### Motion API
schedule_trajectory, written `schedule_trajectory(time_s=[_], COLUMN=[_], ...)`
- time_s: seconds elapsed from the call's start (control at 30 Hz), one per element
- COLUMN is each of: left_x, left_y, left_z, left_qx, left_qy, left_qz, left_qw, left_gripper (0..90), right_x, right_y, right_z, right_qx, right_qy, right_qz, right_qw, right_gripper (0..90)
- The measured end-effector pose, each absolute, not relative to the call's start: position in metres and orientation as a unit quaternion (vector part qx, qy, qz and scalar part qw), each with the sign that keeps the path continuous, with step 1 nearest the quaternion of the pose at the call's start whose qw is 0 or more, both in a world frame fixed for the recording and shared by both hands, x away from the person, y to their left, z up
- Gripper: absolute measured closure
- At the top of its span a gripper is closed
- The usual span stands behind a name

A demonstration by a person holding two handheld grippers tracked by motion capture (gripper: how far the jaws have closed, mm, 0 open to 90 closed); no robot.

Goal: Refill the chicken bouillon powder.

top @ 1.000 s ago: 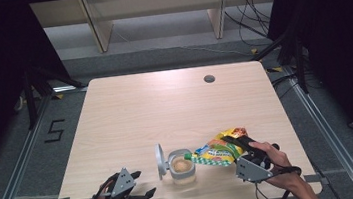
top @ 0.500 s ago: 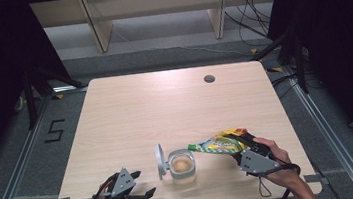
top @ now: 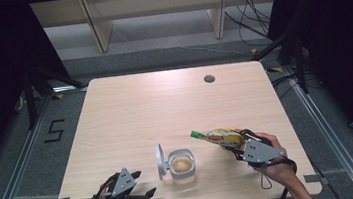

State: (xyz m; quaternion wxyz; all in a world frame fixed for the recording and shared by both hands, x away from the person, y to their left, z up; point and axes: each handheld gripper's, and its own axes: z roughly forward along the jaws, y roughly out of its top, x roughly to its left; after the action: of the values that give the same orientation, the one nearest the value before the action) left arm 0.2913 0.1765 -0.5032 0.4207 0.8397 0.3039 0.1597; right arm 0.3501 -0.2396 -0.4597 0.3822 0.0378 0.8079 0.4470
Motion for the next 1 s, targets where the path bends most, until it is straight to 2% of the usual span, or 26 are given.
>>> schedule_trajectory(time_s=[0.13,0.33,0.37,0.57,0.8,1.0], left_x=[0.292,0.291,0.291,0.291,0.291,0.291], left_y=[0.176,0.175,0.175,0.177,0.177,0.177], left_z=[-0.504,-0.504,-0.504,-0.503,-0.503,-0.503], left_qx=[0.838,0.834,0.835,0.840,0.839,0.840], left_qy=[0.307,0.310,0.309,0.303,0.303,0.302], left_qz=[0.162,0.158,0.156,0.161,0.159,0.158], left_qw=[0.421,0.428,0.427,0.421,0.423,0.423], left_gripper=[25.2,25.2,25.2,25.2,25.2,25.2], right_x=[0.360,0.369,0.369,0.377,0.384,0.382], right_y=[-0.238,-0.238,-0.238,-0.244,-0.256,-0.265], right_z=[-0.465,-0.470,-0.471,-0.479,-0.483,-0.486], right_qx=[0.064,0.090,0.097,0.131,0.175,0.214], right_qy=[0.804,0.799,0.799,0.796,0.779,0.774], right_qz=[0.466,0.473,0.482,0.491,0.517,0.518], right_qw=[0.364,0.360,0.346,0.328,0.310,0.295], right_gripper=[64.1,66.5,66.7,67.5,66.9,61.3])
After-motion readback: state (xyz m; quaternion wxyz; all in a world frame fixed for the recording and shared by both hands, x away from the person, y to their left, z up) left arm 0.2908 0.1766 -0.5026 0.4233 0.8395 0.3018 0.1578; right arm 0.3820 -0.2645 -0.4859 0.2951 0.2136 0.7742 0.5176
